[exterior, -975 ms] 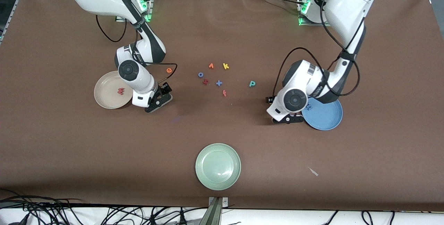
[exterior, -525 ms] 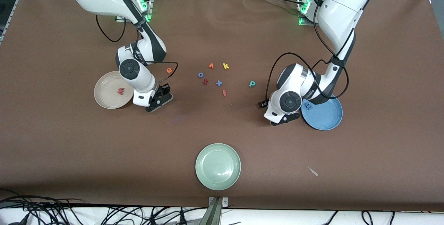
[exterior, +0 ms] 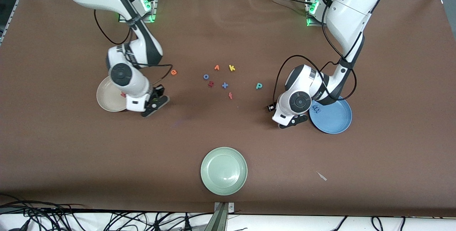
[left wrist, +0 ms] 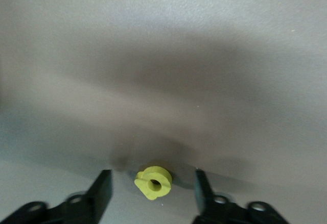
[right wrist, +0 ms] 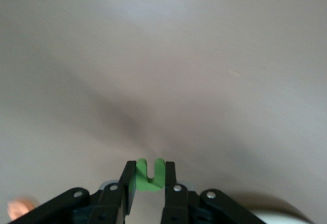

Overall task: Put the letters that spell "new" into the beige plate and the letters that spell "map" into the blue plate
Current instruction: 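Drop the U on the white plate while the left gripper drops D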

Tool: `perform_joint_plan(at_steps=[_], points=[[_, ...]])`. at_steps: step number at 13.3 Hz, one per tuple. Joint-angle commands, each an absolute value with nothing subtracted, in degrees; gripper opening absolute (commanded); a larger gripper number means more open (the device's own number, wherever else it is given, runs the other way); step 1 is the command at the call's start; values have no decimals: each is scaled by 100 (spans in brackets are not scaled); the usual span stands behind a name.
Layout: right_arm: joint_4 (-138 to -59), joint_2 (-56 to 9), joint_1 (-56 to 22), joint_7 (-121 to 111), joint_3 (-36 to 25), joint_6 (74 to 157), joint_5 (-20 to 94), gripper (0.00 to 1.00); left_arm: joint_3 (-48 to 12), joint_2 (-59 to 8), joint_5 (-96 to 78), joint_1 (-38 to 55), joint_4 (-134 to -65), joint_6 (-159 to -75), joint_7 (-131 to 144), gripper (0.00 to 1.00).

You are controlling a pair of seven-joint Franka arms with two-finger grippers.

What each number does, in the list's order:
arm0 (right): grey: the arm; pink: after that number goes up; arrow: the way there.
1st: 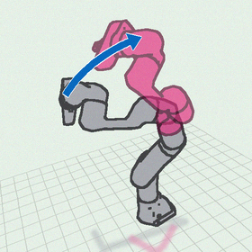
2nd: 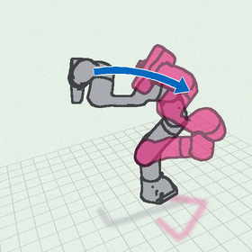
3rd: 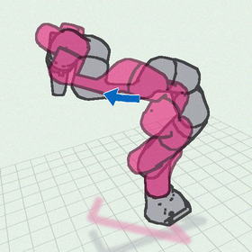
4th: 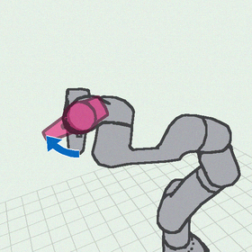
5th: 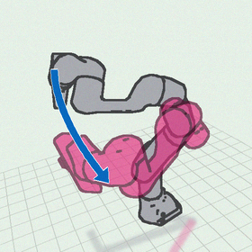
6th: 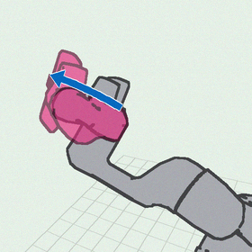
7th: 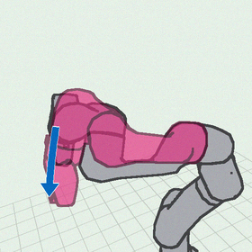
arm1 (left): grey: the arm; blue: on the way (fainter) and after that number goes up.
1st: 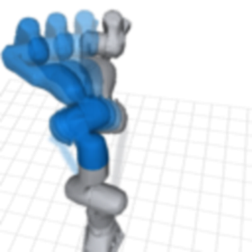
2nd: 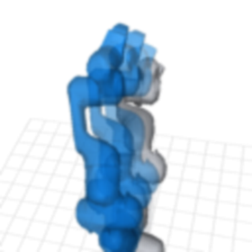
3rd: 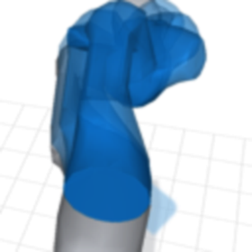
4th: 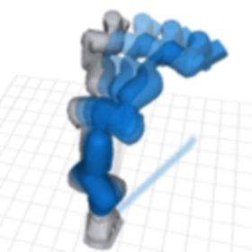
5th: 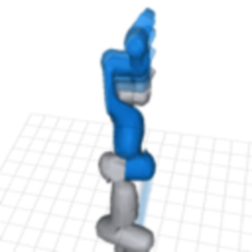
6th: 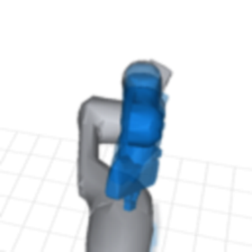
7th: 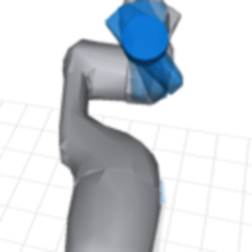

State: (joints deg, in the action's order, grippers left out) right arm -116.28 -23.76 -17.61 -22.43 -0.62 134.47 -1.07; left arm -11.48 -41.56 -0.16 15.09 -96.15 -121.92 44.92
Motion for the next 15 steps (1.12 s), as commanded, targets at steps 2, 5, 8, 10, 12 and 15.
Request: perform_joint_plan(at_steps=[2,5,8,10,12,15], points=[[-12583,-1522,-1740,-3233,-746,13411,-53,4,-1143,-4052,-132,1485,-9747,-12226,4535,13],[-13252,-1240,-1740,-3584,-1132,13938,-62,5,-1143,-4052,-132,1485,-9747,-12226,4526,13],[-13412,-1222,-1740,-3481,-1318,14089,-26,100,-1134,-3903,-132,1477,-9712,-12112,4474,12],[-13395,-1021,-1749,-2695,-1266,13713,-26,100,-1116,-3640,-80,1328,-9572,-11753,4360,12],[-13395,-748,-1767,-1754,-837,13475,-26,100,-1108,-3595,-44,1152,-9309,-11270,3827,12],[-13430,-589,-1775,-645,-204,13386,-26,100,-1099,-3507,-44,670,-9246,-10934,2755,12]])
